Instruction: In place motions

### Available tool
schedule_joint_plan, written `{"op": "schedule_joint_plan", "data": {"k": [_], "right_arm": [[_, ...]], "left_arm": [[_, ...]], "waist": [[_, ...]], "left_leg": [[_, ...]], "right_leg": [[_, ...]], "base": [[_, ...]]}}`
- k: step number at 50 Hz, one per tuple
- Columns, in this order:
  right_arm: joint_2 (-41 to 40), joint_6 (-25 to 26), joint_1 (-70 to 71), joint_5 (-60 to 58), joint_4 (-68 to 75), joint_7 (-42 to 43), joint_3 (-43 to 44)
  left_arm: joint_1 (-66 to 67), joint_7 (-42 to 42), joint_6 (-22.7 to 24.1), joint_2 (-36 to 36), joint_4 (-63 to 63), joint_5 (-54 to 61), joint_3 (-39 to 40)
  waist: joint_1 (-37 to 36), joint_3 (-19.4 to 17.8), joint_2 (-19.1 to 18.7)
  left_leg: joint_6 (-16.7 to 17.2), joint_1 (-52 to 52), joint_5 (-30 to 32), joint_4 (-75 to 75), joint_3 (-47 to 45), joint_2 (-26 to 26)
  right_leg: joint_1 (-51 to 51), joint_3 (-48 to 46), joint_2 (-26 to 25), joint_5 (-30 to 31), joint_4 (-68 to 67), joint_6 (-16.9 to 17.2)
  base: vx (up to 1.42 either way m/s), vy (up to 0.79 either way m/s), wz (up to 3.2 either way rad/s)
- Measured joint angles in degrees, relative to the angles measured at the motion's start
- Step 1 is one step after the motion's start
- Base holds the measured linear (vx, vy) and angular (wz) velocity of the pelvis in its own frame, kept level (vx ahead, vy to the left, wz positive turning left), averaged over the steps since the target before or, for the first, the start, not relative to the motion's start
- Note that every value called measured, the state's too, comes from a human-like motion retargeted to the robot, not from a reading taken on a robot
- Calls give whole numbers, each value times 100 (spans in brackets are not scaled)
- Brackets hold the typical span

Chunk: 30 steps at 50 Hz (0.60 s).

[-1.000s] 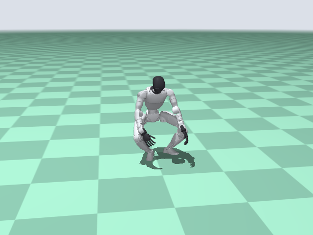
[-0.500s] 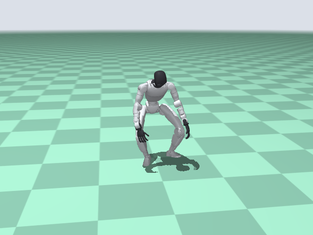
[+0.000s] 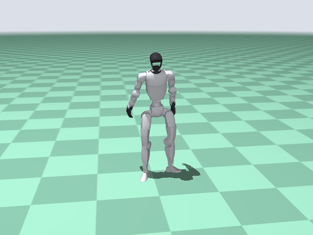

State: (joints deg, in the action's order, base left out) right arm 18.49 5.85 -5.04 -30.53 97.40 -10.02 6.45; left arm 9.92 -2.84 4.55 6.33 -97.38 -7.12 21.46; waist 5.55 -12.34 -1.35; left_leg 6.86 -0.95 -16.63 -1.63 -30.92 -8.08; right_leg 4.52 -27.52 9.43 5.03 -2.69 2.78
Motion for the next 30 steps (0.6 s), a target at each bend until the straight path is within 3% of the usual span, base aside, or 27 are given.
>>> {"op": "schedule_joint_plan", "data": {"k": [7,15,18,25,30], "right_arm": [[-252,-503,563,1268,-545,-272,-179],[-227,-709,2294,766,-1905,-266,-1362],[-162,-808,2991,680,-2398,-165,-1283],[-61,-1030,4369,1019,-2902,-409,-1082],[-201,-1087,4846,855,-2845,-425,-1043]], "left_arm": [[-592,89,-79,50,519,572,0],[-2549,177,24,524,1343,1299,-621],[-3519,99,41,790,1591,1207,-912],[-5176,-27,107,1141,1811,1179,-1213],[-5649,-86,140,1246,1788,1175,-1224]], "waist": [[-43,-152,133],[-52,-471,255],[-126,-546,313],[-350,-332,384],[-374,-315,402]], "left_leg": [[-24,-450,-365,-869,16,-196],[62,-2499,-1391,-3702,489,-779],[14,-3542,-1731,-4792,794,-736],[-179,-5799,-2380,-7155,1137,-974],[-338,-6492,-2762,-8131,1281,-1113]], "right_leg": [[436,-48,322,-273,-765,6],[2485,569,812,-1344,-3452,-12],[3459,709,1123,-1753,-4494,-80],[5618,1156,1218,-2463,-6610,-258],[6347,1228,1178,-2799,-7644,-490]], "base": [[-7,0,2],[-30,0,-1],[-29,-3,48],[-16,-6,12],[0,-1,-2]]}}
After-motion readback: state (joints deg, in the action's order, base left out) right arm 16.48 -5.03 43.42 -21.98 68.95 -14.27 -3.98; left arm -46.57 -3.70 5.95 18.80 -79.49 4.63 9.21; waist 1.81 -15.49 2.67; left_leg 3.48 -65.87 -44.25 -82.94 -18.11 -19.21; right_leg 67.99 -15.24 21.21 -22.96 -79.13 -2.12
